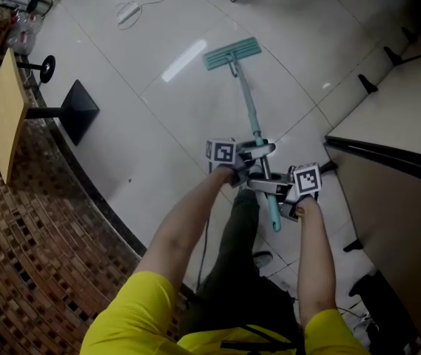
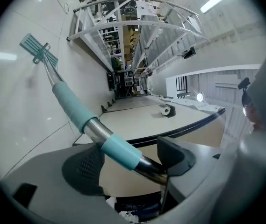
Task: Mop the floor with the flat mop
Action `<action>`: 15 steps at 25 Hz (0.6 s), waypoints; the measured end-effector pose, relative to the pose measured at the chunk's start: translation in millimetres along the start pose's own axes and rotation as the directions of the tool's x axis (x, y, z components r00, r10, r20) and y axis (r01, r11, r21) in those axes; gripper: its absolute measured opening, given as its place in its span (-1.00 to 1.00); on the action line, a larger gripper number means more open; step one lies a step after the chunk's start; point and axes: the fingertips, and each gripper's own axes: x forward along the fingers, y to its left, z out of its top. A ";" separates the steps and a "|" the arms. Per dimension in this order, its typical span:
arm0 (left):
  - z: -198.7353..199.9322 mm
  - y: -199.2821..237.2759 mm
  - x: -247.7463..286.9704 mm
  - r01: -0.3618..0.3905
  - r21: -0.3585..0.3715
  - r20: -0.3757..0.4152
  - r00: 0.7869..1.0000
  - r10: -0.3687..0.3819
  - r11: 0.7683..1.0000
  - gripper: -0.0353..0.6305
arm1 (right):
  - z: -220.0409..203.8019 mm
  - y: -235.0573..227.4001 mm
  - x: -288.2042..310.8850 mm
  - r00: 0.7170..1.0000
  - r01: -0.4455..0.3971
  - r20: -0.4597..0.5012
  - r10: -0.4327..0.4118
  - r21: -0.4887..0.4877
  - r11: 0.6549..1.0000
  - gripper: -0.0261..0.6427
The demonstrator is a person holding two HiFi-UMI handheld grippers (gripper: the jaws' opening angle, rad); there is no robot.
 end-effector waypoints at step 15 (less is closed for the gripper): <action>-228.6 -115.3 -35.1 -0.068 -0.116 0.137 0.987 0.084 0.991 0.14 | -251.1 110.2 -27.8 0.954 -0.005 -0.298 0.029 0.083 0.997 -0.01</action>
